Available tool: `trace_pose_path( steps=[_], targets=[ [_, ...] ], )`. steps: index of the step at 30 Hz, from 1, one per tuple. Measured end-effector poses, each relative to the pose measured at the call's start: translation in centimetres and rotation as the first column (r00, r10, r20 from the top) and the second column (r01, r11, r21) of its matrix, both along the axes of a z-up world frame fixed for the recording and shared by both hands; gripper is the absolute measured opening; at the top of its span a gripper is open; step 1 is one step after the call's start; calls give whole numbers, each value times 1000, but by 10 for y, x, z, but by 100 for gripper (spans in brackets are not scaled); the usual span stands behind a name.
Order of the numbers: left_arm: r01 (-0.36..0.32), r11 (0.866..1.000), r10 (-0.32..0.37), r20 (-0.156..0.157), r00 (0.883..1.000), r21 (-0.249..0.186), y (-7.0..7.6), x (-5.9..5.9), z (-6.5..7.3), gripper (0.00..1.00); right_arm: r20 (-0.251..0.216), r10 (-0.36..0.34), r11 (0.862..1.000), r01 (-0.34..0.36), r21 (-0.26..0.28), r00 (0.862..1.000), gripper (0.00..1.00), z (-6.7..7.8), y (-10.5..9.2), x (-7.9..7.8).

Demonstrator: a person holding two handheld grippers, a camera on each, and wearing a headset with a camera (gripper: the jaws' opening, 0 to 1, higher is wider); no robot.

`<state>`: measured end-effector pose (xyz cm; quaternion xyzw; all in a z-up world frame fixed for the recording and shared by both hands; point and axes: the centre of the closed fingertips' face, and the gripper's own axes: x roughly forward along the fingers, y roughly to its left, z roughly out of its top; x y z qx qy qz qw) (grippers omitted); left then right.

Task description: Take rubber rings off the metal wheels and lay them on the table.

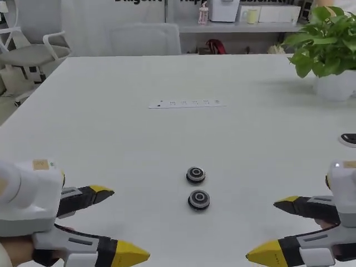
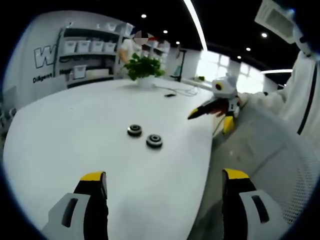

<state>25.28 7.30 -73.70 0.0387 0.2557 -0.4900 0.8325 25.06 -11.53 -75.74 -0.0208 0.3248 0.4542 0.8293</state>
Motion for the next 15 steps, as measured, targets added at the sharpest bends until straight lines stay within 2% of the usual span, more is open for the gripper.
trace_pose_path(
  steps=[7, 12, 15],
  targets=[
    [1, 1000, -1, -4, 1000, -9, -3, 2, 1, 97, -14, -15, 1000, 15, -3, 1000, 92, 0, -1, -1],
    [6, 1000, -6, -29, 1000, -1, -2, -1, -5, 97, -36, -20, 1000, 19, -6, 999, 92, -3, -1, -3],
    [5, 1000, -5, -32, 999, -4, -2, 0, -5, 97, -40, -22, 1000, 22, -10, 999, 92, -3, 0, -4]
  ],
)
